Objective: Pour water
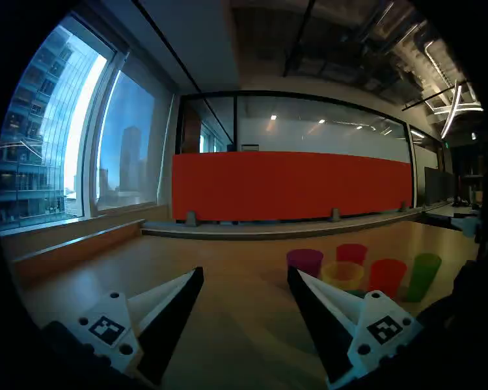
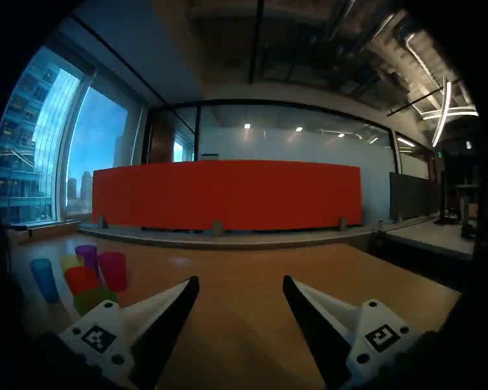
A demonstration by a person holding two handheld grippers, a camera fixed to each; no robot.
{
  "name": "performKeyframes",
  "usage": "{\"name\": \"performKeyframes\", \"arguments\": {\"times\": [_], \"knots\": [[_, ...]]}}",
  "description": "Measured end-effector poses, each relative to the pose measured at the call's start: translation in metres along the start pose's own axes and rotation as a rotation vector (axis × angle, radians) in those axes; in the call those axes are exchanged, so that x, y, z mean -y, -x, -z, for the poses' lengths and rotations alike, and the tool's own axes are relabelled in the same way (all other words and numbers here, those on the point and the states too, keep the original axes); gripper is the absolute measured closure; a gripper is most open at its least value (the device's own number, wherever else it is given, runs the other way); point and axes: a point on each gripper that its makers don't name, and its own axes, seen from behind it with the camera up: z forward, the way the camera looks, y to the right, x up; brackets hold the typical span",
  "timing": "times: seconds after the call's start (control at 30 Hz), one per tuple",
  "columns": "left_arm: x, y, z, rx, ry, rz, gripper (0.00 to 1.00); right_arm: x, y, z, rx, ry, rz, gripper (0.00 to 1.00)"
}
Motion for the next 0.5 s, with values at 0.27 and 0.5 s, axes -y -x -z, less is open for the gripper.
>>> {"name": "performKeyframes", "arguments": {"times": [0.27,0.5], "knots": [[-0.0009,0.0001,0.0002,0.0,0.0,0.0,0.04,0.0001,0.0004,-0.0001,0.0,0.0,0.0,0.0],[-0.0012,0.0005,0.0004,0.0,0.0,0.0,0.04,0.0001,0.0007,-0.0003,0.0,0.0,0.0,0.0]]}}
